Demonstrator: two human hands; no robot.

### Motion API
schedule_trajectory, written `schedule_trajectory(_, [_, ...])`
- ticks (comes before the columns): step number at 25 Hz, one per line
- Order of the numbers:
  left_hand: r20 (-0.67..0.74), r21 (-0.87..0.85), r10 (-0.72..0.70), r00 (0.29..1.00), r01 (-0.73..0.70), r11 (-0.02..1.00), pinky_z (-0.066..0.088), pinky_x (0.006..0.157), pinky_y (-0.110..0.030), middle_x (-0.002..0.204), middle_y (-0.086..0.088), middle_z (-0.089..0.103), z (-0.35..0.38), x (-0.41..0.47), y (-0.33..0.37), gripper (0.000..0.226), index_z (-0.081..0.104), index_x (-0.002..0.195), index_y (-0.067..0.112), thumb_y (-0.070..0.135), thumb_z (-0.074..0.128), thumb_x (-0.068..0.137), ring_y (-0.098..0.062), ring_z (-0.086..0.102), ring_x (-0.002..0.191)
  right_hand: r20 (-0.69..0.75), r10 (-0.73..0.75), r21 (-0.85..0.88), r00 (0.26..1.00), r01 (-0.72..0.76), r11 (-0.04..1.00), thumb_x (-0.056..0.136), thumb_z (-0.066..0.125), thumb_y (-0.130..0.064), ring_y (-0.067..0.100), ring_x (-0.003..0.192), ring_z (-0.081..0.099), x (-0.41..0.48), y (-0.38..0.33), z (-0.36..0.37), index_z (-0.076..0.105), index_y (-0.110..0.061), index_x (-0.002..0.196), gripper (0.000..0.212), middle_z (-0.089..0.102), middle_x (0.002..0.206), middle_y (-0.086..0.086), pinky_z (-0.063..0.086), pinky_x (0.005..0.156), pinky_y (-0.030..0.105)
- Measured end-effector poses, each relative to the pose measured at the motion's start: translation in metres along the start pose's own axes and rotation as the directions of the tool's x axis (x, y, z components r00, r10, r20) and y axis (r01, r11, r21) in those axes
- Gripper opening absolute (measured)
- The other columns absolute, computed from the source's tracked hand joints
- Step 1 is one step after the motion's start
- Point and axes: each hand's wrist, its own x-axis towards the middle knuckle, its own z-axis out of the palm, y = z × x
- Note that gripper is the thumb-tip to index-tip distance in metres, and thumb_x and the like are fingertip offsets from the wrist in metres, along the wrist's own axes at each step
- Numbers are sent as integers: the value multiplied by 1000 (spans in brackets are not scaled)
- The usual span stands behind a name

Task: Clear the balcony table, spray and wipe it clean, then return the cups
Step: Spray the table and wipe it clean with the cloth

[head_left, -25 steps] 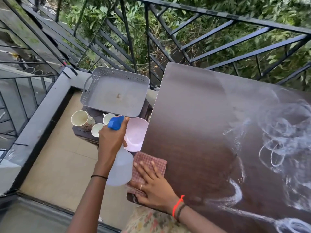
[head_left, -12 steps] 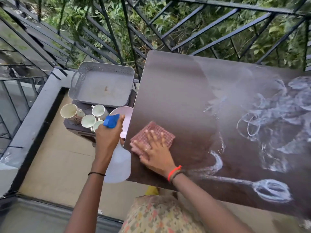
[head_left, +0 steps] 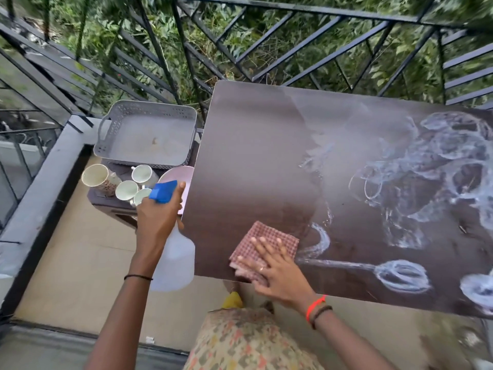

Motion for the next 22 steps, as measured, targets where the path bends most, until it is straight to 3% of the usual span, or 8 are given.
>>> schedule_trajectory(3, [29,-11,-9,1000,9,1000,55,79,-45,73,-17,72,9,-9,0,66,68,75,0,66,64,75,-30,69,66,16,190,5,982,-190,982,81,45,-48,24,146,14,20,28,-14,25,-46,145,66,13,159,3,6,114,52])
schedule_trajectory(5, [74,3,-3,997,2,1000,56,73,-45,71,-18,72,17,-17,3,59,68,78,-1,58,66,82,-28,66,50,42,267,37,963,-269,962,82,40,-48,24,147,7,46,20,-19,26,-45,145,64,11,159,5,-1,115,52])
schedule_trajectory(9, [113,101,51,992,-62,993,55,69,-36,68,-16,72,43,-30,12,55,68,80,-1,54,65,86,-15,64,45,93,178,36,980,-182,983,82,39,-48,30,147,7,55,-7,-13,25,-43,145,65,12,159,9,-7,113,54])
schedule_trajectory(12, [197,158,104,975,-136,978,51,62,-33,58,-15,69,68,-39,20,54,67,71,4,55,63,87,-9,61,41,65,84,12,994,-85,996,82,45,-47,30,146,12,14,-1,-5,24,-43,145,66,14,159,8,-1,112,55])
schedule_trajectory(14, [266,179,138,954,-189,966,51,61,-32,46,-10,62,86,-48,27,46,70,78,11,55,62,88,-12,64,43,44,99,-7,994,-98,995,81,47,-47,27,146,15,-25,10,-2,22,-44,146,69,17,158,6,6,112,54])
schedule_trajectory(18, [390,188,196,899,-286,940,58,71,-38,39,-4,51,123,-67,36,33,73,101,27,55,60,89,-16,67,46,-4,336,-19,942,-336,942,77,51,-48,20,146,15,-96,55,-10,19,-48,146,76,24,156,4,7,114,48])
schedule_trajectory(22, [480,177,196,855,-314,933,56,65,-32,36,-6,54,155,-86,39,44,73,95,18,59,58,88,-12,64,41,22,639,50,769,-639,767,76,46,-50,15,147,-1,-148,104,-23,8,-53,144,78,4,159,-4,-4,116,38])
